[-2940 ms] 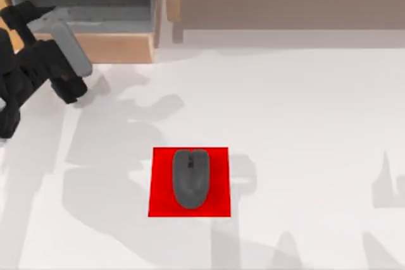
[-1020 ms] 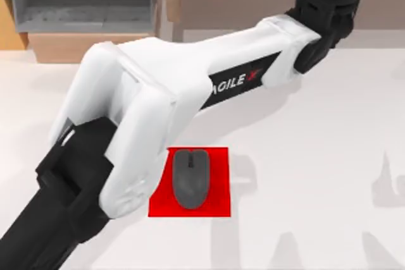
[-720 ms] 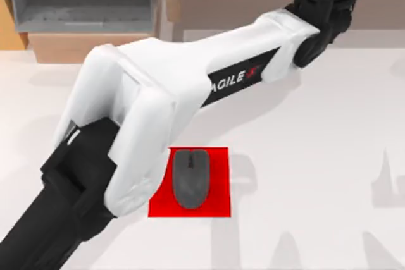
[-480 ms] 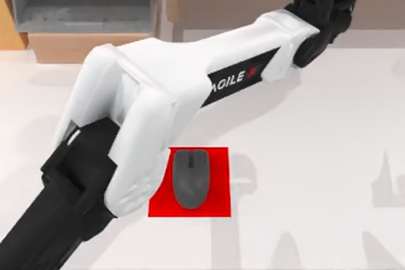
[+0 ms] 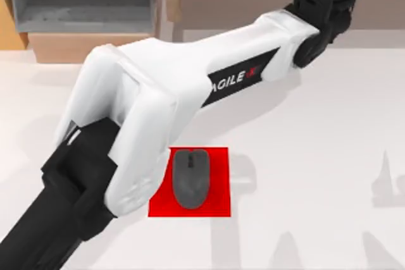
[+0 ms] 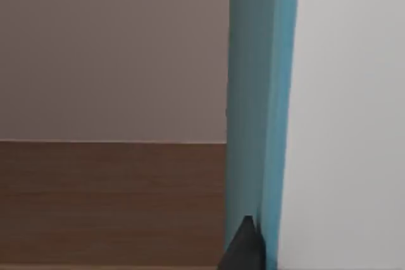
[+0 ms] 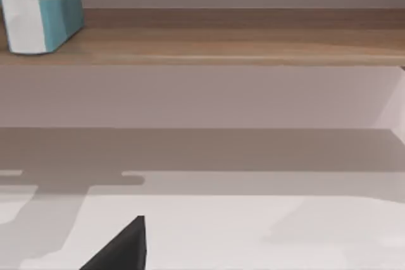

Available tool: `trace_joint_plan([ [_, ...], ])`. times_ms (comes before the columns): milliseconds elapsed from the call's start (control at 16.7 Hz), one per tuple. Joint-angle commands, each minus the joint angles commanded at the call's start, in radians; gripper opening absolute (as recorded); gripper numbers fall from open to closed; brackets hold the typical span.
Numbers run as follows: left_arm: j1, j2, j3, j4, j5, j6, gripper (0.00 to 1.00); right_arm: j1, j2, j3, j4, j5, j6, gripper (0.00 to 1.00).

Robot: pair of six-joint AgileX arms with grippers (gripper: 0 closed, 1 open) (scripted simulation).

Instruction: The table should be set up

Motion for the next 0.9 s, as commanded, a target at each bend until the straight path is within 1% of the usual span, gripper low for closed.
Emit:
trace_joint_plan([
  [180, 0.000, 0.000, 0.000, 0.000, 0.000, 0.000, 0.02, 0.000, 0.000, 0.000, 0.000, 0.000, 0.000, 1.00],
  [240, 0.000, 0.000, 0.000, 0.000, 0.000, 0.000, 0.00, 0.000, 0.000, 0.000, 0.000, 0.000, 0.000, 1.00],
  [780, -0.004, -0.004, -0.003, 0.002, -0.003, 0.002, 0.00, 0.000, 0.000, 0.000, 0.000, 0.000, 0.000, 1.00],
  [900, -0.011, -0.035, -0.038, 0.018, -0.013, 0.003, 0.00, 0.000, 0.000, 0.000, 0.000, 0.000, 0.000, 1.00],
])
